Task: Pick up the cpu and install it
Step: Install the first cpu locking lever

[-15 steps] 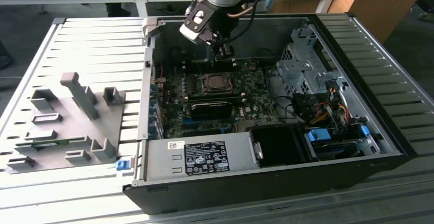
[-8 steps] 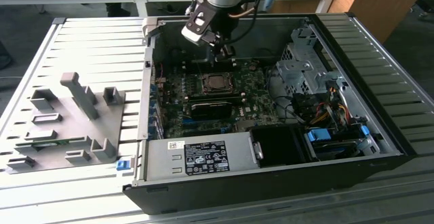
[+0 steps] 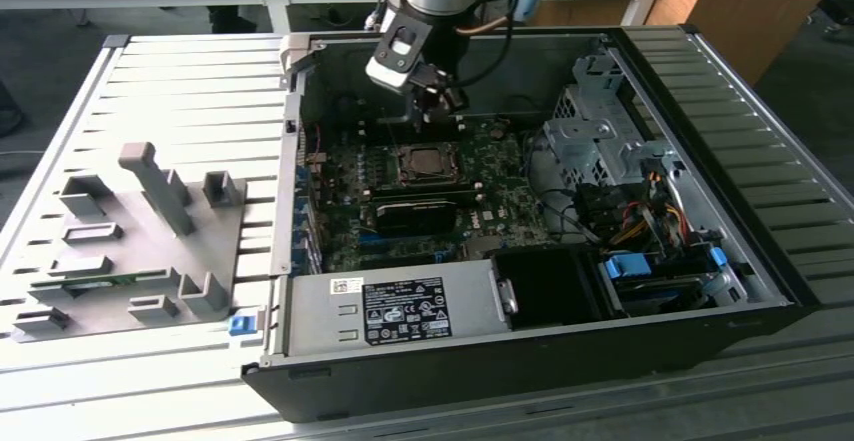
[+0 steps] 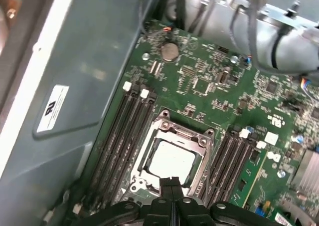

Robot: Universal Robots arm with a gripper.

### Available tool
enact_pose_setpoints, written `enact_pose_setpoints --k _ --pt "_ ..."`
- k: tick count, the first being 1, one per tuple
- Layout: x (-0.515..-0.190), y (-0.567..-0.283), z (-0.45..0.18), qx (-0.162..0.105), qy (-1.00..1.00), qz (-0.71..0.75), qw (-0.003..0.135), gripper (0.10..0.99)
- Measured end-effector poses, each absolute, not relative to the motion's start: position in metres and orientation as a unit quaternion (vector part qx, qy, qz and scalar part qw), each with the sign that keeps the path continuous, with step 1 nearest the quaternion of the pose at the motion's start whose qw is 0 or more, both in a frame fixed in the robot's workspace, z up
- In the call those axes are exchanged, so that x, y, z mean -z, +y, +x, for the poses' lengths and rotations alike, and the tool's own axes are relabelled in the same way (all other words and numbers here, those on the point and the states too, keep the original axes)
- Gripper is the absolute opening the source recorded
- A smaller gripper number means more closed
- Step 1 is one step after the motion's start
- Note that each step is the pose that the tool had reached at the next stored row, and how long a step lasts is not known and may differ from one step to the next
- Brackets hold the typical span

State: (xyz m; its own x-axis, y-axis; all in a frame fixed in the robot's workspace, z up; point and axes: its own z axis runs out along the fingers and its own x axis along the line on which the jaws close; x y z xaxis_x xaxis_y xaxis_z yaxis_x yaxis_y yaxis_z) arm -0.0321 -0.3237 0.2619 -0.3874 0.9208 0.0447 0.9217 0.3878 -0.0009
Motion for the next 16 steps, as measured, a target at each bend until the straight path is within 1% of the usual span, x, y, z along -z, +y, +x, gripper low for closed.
enact_pose_setpoints --k 16 --pt "-0.2606 -0.3237 -0.0321 0.009 -0.899 -0.437 0.02 0.106"
